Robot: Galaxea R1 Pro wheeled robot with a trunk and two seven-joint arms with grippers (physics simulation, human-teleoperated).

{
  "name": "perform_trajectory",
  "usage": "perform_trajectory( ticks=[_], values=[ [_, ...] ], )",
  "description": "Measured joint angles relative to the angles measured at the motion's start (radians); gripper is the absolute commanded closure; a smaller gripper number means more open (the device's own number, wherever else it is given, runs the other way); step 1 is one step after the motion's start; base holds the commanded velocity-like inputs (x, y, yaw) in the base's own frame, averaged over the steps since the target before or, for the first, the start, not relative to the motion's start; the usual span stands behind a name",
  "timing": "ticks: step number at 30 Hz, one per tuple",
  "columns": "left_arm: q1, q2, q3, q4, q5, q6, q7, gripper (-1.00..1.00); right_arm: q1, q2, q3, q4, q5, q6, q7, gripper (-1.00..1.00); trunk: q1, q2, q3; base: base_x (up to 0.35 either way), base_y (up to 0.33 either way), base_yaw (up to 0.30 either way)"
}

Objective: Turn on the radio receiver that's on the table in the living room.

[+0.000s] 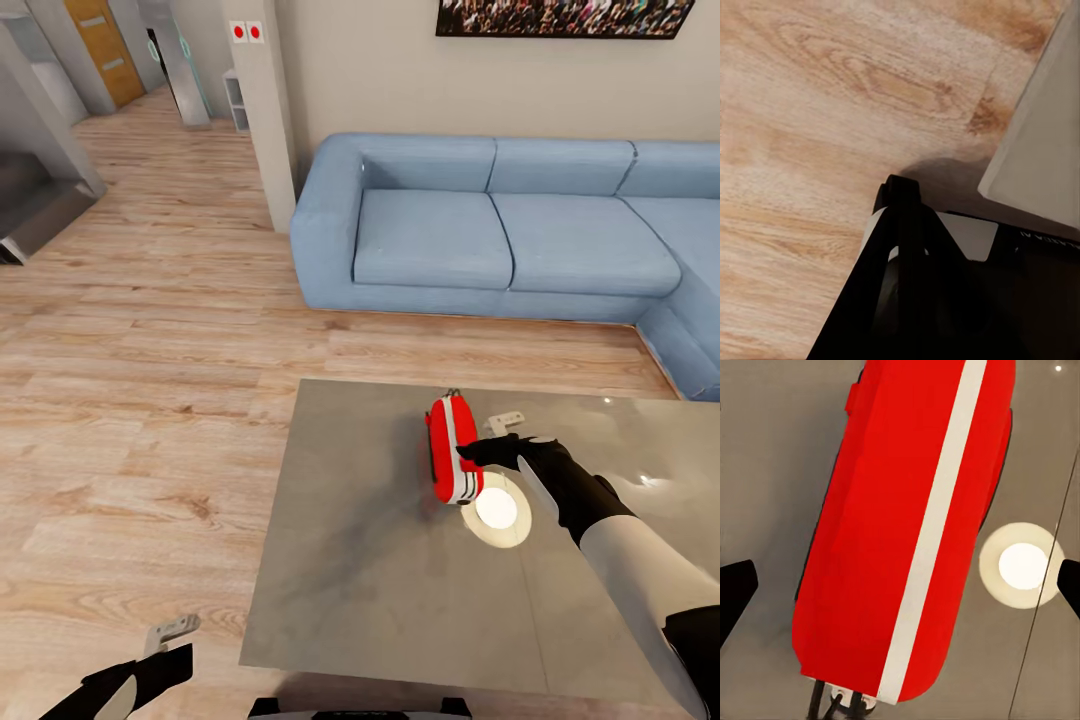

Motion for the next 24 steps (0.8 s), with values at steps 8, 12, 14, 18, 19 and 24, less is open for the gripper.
perform_trajectory(
  ticks=[8, 12, 14, 18, 19, 24],
  values=[
    [0.0, 0.001, -0.001, 0.001, 0.0, 0.0, 0.0, 1.0, 0.0, 0.0, 0.0, 0.0, 0.0, 0.0, 0.0, -1.0, -0.031, 0.056, 0.025, 0.0, 0.0, 0.0],
    [0.0, 0.001, -0.002, 0.002, 0.0, -0.001, 0.0, 1.0, 0.0, 0.0, 0.0, 0.0, 0.0, 0.0, 0.0, -1.0, -0.046, 0.084, 0.038, 0.0, 0.0, 0.0],
    [0.0, 0.001, -0.002, 0.002, 0.0, -0.001, 0.0, 1.0, 0.0, 0.0, 0.0, 0.0, 0.001, 0.0, -0.002, -1.0, -0.054, 0.098, 0.044, 0.0, 0.0, 0.0],
    [0.0, 0.001, -0.002, 0.002, 0.0, -0.001, 0.0, 1.0, 0.0, 0.0, 0.0, 0.0, 0.001, 0.001, -0.01, -1.0, -0.069, 0.126, 0.056, 0.0, 0.0, 0.0],
    [0.0, 0.001, -0.002, 0.002, 0.0, -0.001, 0.0, 1.0, 0.0, 0.0, 0.0, 0.0, 0.001, 0.0, -0.011, -1.0, -0.073, 0.133, 0.06, 0.0, 0.0, 0.0],
    [0.0, 0.002, -0.002, 0.002, -0.001, -0.002, 0.0, 1.0, 0.0, 0.0, 0.0, 0.0, 0.002, 0.001, -0.013, -1.0, -0.092, 0.168, 0.075, 0.0, 0.0, 0.0]
  ],
)
